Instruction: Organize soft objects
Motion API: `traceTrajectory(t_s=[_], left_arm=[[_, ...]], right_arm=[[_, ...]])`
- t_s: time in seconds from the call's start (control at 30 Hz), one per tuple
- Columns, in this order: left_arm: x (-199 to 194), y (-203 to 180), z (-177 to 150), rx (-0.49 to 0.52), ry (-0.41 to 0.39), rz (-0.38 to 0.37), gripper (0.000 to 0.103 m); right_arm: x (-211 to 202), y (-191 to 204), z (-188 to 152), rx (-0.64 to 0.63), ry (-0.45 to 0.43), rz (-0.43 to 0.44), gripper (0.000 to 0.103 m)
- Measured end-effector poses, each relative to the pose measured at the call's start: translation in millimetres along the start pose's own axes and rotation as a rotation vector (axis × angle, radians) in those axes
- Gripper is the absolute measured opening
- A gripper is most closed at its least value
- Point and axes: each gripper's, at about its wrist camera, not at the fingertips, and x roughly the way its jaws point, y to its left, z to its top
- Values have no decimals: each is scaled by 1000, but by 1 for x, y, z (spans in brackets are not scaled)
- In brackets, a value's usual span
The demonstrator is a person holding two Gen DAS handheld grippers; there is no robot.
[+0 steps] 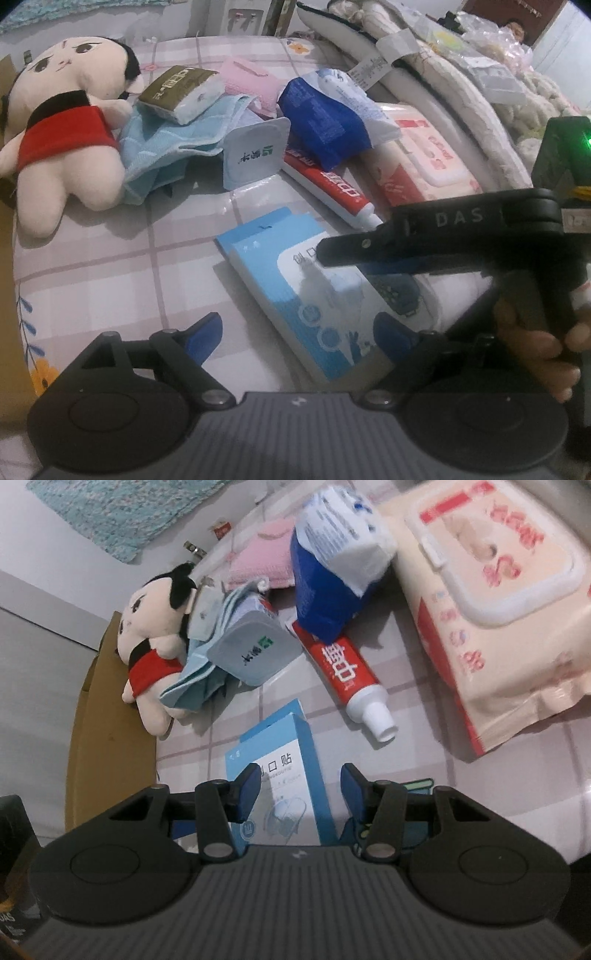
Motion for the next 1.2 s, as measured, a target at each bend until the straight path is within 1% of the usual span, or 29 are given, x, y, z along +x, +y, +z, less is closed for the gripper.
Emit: traceTrajectory(t_s=[0.07, 0.2, 0.23, 0.37, 0.47, 0.63, 0.73, 0.83, 0.97, 1.07, 1.2], left_arm=[[5, -1, 3, 8, 16, 10, 90], [10, -2, 5, 11, 29, 21, 90], [11, -3, 6, 15, 29, 29, 90], [16, -8, 8, 39, 26, 77, 91], [22, -12, 12, 49, 26, 108, 91], [31, -16, 17, 53, 25, 177, 89], [29, -15, 15, 53, 4, 172, 86], [24, -11, 10, 47, -2, 171, 85], [15, -8, 3, 49, -15, 204, 85], [13, -4, 3, 49, -16, 222, 85], [19, 3, 6, 33, 1, 222, 85]], right_arm=[[6, -1, 0, 16, 17, 29, 47], [13, -3, -1, 68, 68, 149, 47], [14, -3, -1, 80, 74, 167, 47], [17, -8, 1, 106, 71, 161, 47], [8, -9, 2, 108, 40, 159, 49], [-27, -12, 4, 72, -52, 113, 49], [-48, -16, 2, 50, -94, 74, 49], [-64, -19, 0, 25, -128, 32, 49], [-74, -19, 1, -11, -162, -15, 49], [-75, -12, 8, -69, -193, -64, 53], [-71, 5, 26, -161, -227, -121, 64]])
